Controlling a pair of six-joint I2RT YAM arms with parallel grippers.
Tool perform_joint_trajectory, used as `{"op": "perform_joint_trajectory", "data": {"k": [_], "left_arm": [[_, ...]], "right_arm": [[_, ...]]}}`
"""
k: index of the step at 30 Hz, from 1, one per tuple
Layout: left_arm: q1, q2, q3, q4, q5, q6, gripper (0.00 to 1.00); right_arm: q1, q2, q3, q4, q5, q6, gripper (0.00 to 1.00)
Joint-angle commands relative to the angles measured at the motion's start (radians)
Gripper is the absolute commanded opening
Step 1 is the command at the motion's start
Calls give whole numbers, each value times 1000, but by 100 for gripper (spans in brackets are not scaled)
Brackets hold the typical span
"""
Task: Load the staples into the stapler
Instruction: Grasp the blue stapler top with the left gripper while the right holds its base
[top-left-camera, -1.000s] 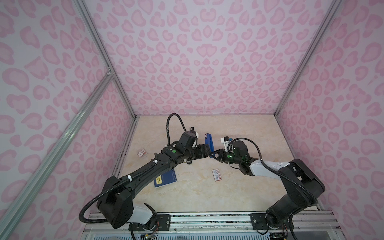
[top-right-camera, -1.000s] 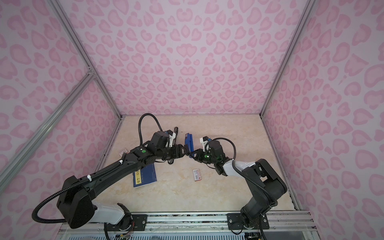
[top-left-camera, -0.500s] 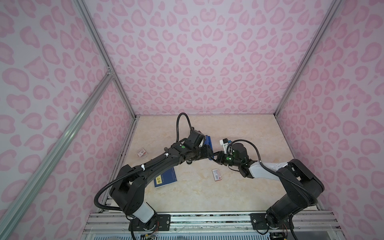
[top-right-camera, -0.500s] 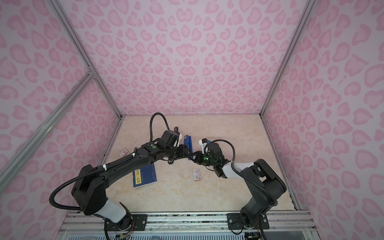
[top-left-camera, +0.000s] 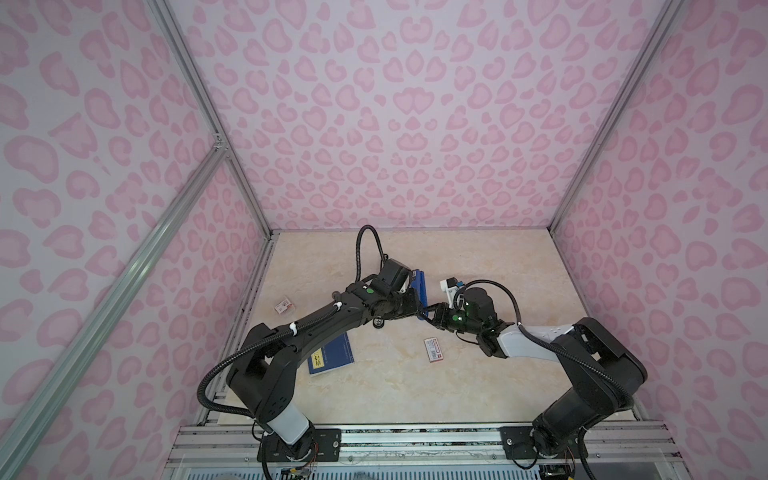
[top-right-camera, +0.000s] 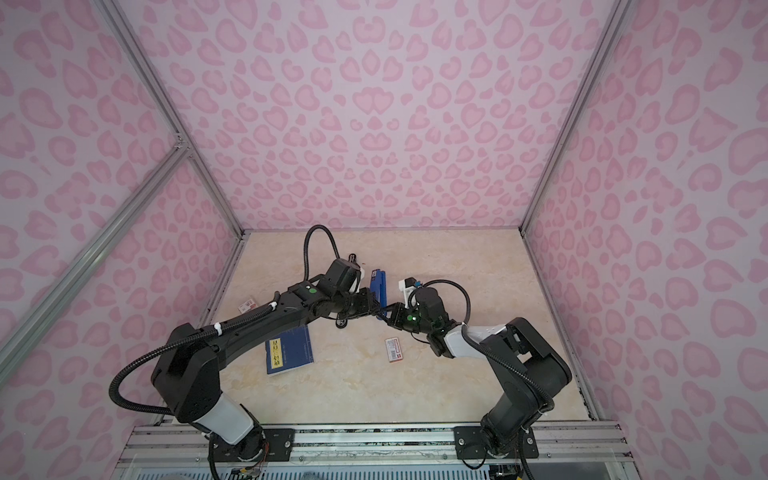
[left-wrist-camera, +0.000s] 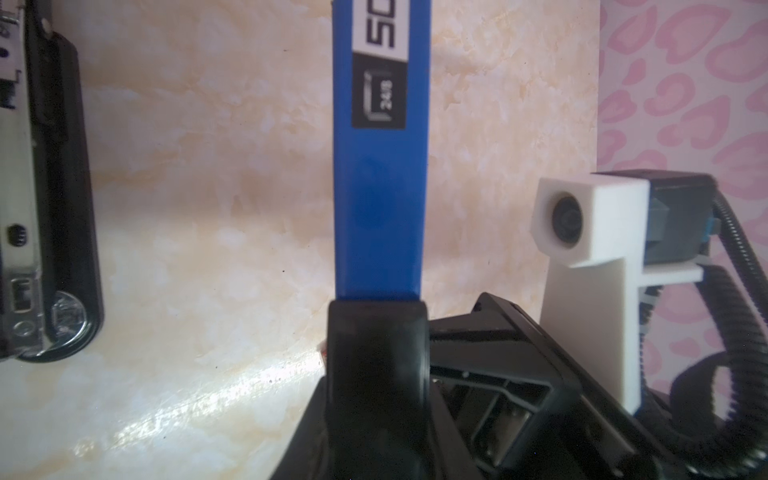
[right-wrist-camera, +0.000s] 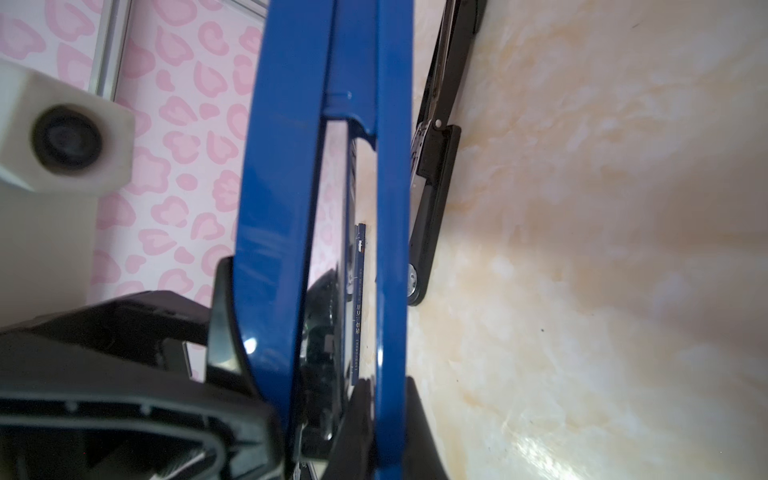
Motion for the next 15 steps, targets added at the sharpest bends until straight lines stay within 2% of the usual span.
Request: {"op": "perform_joint_trajectory", "data": {"k": [1,15], "left_arm": [[13,13,38,-42,-10,13,3],[113,65,213,-206,25,65,3]], "right_arm": [[4,7,-16,65,-15,-31,0],[4,38,-110,127,7,-52,0]]}}
